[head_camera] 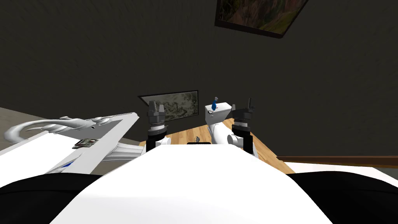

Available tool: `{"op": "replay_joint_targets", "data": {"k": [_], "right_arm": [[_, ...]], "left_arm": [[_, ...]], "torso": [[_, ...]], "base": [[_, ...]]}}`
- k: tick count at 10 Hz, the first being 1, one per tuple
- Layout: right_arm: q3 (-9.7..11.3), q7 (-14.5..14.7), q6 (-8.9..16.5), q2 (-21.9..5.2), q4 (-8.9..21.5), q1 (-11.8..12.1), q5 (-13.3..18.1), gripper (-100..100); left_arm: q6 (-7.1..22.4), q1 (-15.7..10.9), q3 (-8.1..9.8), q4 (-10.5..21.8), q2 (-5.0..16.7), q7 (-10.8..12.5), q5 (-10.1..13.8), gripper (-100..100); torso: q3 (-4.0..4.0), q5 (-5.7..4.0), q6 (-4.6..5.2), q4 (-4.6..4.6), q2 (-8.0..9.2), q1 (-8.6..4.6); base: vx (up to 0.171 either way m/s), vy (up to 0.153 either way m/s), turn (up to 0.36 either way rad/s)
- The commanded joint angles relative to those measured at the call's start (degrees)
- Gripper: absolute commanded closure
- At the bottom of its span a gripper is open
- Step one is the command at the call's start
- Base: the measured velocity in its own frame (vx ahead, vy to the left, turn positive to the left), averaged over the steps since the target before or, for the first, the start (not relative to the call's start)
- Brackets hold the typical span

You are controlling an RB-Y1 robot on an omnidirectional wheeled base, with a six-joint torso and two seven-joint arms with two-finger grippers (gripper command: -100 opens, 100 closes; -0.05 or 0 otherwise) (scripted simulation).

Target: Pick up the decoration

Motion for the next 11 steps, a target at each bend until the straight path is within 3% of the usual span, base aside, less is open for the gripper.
{"op": "replay_joint_targets", "data": {"k": [1,6,7,11], "right_arm": [[-0.3,1.6,0.2,-2.2,0.6,0.3,1.0,-100],[-1.5,8.8,1.2,-6.4,2.8,2.0,5.9,-100],[-1.5,9.1,1.2,-6.4,2.8,2.0,5.9,-100],[-2.5,15.6,1.9,-8.2,4.5,3.5,10.1,-100]], "left_arm": [[0.0,0.0,0.00,0.0,0.0,0.0,0.0,0],[0.0,0.0,0.00,0.0,0.0,0.0,0.0,0],[0.0,0.0,0.00,0.0,0.0,0.0,0.0,0],[0.0,0.0,0.00,0.0,0.0,0.0,0.0,0]], "torso": [[0.00,0.00,0.00,0.00,0.00,0.00],[-0.02,-0.02,-0.01,-0.01,-0.03,-0.08],[-0.02,-0.02,-0.02,-0.01,-0.03,-0.09],[-0.02,-0.02,0.01,-0.01,-0.03,-0.07]], "base": [[0.003,-0.004,0.099],[0.007,-0.016,0.156],[0.004,-0.018,0.073],[0.006,-0.013,0.148]]}}
